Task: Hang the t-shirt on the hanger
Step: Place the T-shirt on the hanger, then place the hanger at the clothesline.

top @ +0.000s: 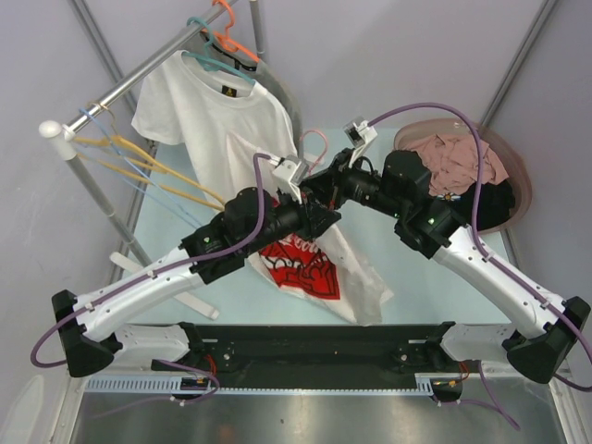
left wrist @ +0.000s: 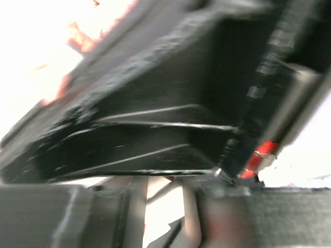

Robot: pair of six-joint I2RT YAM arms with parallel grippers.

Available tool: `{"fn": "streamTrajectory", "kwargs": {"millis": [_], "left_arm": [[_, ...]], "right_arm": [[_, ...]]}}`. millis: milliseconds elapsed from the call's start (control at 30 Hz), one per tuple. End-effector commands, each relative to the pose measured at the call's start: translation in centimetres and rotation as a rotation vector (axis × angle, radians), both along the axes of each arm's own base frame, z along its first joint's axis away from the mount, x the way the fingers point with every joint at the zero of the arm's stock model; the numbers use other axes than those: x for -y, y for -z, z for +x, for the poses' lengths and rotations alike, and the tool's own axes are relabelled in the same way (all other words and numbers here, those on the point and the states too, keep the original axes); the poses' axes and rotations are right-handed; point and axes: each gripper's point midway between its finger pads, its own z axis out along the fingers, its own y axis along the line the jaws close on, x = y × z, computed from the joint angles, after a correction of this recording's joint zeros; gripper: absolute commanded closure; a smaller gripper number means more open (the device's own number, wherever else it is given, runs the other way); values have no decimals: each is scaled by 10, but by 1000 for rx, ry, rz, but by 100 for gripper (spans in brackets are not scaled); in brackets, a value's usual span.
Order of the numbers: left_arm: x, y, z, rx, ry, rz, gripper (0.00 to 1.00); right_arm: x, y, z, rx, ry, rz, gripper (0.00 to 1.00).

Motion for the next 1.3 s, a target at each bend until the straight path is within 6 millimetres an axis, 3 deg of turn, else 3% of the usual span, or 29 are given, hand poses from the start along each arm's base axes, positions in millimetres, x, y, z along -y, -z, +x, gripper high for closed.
{"fn": "streamTrajectory", "kwargs": {"millis": [0,67,133,233,333,367,500,633,767,900,1100,1133,1267], "left_arm": [[-6,-50,9,36,-73,-124,87],[-10,-59,15,21,-119,-152,100],[-19,-59,24,-22,-198,-152,100],[-25,-75,31,-60,-248,-206,100],[-29,-89,37,-95,-286,-256,100],[-32,-96,41,-115,-315,-286,100],[-39,-105,58,-164,-364,-335,100],[-56,-121,90,-184,-428,-396,100],[-74,-138,115,-233,-471,-496,100],[-94,-163,139,-170,-546,-557,100],[-134,-181,175,-102,-688,-644,100],[-141,-186,178,-86,-710,-670,100],[-162,-193,197,-74,-785,-727,100]], "right_arm": [[-5,-67,-4,137,-2,160,100],[-9,-69,-1,156,-5,161,99],[-11,-70,1,162,0,161,91],[-9,-75,6,190,22,165,78],[-4,-81,11,218,49,167,47],[-2,-84,14,228,64,172,25],[21,-101,28,269,158,186,2],[53,-115,42,313,261,181,0],[82,-112,57,306,358,145,0],[107,-111,70,317,428,120,0],[124,-115,76,336,468,113,0],[123,-108,77,317,463,92,0],[124,-110,74,343,454,79,0]]}}
